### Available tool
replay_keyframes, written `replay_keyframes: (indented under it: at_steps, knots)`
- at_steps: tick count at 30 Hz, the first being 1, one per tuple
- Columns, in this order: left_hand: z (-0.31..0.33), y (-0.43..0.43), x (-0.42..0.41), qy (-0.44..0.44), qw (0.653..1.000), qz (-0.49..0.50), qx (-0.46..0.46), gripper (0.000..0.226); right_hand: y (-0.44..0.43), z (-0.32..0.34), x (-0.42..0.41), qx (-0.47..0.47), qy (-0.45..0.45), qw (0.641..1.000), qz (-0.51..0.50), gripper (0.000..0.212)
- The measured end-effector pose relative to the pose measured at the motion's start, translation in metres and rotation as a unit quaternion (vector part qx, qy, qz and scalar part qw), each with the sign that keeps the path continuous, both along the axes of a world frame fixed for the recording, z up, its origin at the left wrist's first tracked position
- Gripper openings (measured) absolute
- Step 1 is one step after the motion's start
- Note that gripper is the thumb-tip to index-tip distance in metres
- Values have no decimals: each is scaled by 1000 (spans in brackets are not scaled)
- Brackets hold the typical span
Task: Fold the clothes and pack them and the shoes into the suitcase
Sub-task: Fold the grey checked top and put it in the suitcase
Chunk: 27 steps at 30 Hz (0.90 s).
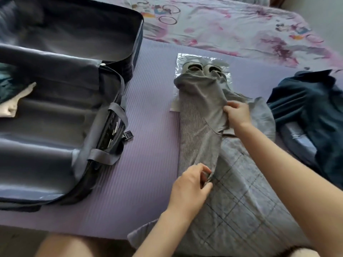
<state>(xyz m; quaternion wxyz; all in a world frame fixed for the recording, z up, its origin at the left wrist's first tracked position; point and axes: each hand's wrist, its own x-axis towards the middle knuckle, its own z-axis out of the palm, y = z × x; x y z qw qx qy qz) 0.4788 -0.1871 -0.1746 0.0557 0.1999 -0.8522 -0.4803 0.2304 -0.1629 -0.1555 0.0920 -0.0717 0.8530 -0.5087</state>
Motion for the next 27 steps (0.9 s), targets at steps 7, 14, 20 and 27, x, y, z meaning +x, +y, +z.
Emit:
replay_keyframes:
  at_steps: [7, 14, 20, 27]
  knots:
    - [-16, 6, 6, -2, 999, -45, -21, 29, 16, -50, -11, 102, -8, 994, -22, 27]
    - [-8, -25, 76, -11, 996, 41, -83, 24, 38, -19, 59, 153, 68, 986, 11, 39]
    - [-5, -17, 130, -184, 975, -23, -124, 37, 84, -12, 188, 272, 26, 957, 101, 80]
    - [24, 40, 133, -105, 988, -34, -109, 14, 94, -16, 228, 127, -109, 982, 87, 83]
